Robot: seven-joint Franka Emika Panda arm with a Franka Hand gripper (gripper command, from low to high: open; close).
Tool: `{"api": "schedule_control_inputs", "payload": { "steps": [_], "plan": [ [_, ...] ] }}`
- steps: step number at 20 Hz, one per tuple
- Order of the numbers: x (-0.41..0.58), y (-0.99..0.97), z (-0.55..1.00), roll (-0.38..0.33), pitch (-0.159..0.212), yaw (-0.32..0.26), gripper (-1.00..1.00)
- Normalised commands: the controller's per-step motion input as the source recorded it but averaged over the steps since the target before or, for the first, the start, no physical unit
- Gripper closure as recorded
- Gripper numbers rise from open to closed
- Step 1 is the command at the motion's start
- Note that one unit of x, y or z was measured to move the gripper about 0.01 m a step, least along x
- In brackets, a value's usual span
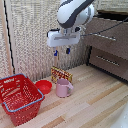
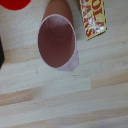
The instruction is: Meticulously direct the gripper system near the nourishment stick. Grapple the nourishment stick firmly with the gripper system. Progress with the gripper system grasping the stick toward the storage box. Tenderly permit the nourishment stick to descend into the box.
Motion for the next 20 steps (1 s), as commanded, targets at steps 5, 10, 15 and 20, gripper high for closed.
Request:
{"api": "schedule_control_inputs", "payload": {
  "steps": [5, 10, 15, 20],
  "plan": [
    [0.384, -0.41, -0.28, 0.0, -0.026, 0.112, -1.0],
    [0.37, -0.38, -0.32, 0.0, -0.022, 0.149, -1.0],
    [0.269, -0.17, -0.3, -0.014, 0.007, 0.133, -1.0],
    [0.105, 0.0, -0.28, -0.035, 0.05, 0.087, -1.0]
  ]
}}
